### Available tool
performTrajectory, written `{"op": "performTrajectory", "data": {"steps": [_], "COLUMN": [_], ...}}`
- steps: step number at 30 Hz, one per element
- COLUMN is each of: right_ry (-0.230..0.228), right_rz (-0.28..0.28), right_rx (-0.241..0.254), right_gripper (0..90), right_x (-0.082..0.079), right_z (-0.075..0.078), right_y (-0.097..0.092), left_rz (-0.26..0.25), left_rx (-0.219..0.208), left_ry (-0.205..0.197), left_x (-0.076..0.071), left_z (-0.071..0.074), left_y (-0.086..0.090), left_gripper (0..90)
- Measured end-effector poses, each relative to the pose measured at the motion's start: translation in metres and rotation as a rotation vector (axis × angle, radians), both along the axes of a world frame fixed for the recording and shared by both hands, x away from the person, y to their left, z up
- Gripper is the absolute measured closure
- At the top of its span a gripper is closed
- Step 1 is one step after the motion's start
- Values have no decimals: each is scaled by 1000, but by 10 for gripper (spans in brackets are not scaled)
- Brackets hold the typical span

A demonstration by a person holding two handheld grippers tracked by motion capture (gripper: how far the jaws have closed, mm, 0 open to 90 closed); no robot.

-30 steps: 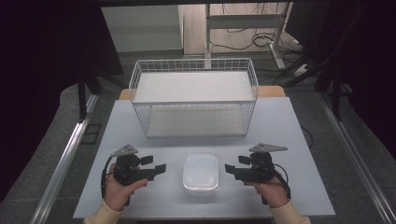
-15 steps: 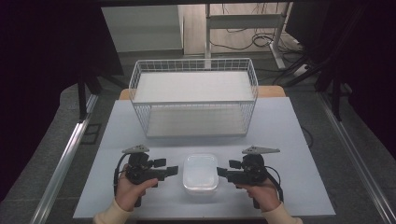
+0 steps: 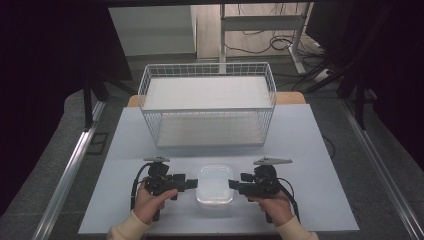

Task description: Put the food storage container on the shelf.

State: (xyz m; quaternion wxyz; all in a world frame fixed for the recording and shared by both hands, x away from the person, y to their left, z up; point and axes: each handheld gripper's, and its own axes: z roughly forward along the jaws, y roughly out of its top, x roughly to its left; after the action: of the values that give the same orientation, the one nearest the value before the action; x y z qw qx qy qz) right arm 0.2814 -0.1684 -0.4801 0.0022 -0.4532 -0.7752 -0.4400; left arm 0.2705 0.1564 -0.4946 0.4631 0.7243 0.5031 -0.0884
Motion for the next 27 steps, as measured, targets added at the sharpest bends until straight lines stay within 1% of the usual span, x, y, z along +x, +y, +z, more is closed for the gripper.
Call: {"op": "performTrajectory", "data": {"steps": [2, 5, 7, 10, 14, 16, 18, 20, 22, 23, 24, 25, 26, 27], "right_ry": [3, 20, 26, 30, 38, 54, 60, 68, 83, 94, 94, 118, 118, 132], "right_rz": [-3, -15, -17, -13, -12, -10, -6, -3, 7, 3, 3, -7, -7, -18], "right_rx": [5, 22, 29, 25, 27, 30, 32, 35, 52, 59, 59, 81, 81, 95], "right_gripper": [380, 391, 395, 407, 409, 421, 435, 474, 519, 528, 528, 553, 553, 573], "right_x": [0, 1, 2, 2, 2, 3, 3, 3, 3, 3, 3, 3, 3, 2], "right_z": [-1, -4, -5, -7, -8, -10, -12, -13, -14, -14, -14, -15, -15, -16], "right_y": [-1, -2, -1, 1, 1, 2, 4, 5, 6, 7, 7, 6, 6, 5], "left_rz": [-1, 1, -1, -11, -10, -18, -41, -49, -59, -57, -57, -53, -52, -43], "left_rx": [-3, -27, -34, -67, -80, -108, -125, -128, -137, -131, -131, -126, -128, -142], "left_ry": [3, 19, 29, 80, 94, 111, 119, 120, 128, 128, 128, 127, 129, 137], "left_x": [0, 4, 5, 8, 9, 11, 11, 11, 11, 10, 10, 10, 10, 10], "left_z": [0, -3, -5, -11, -15, -17, -18, -18, -19, -19, -19, -19, -19, -19], "left_y": [0, -2, -4, -6, -6, -5, -7, -8, -10, -10, -10, -10, -10, -9], "left_gripper": [276, 291, 298, 301, 335, 356, 401, 438, 487, 498, 510, 525, 525, 526]}}
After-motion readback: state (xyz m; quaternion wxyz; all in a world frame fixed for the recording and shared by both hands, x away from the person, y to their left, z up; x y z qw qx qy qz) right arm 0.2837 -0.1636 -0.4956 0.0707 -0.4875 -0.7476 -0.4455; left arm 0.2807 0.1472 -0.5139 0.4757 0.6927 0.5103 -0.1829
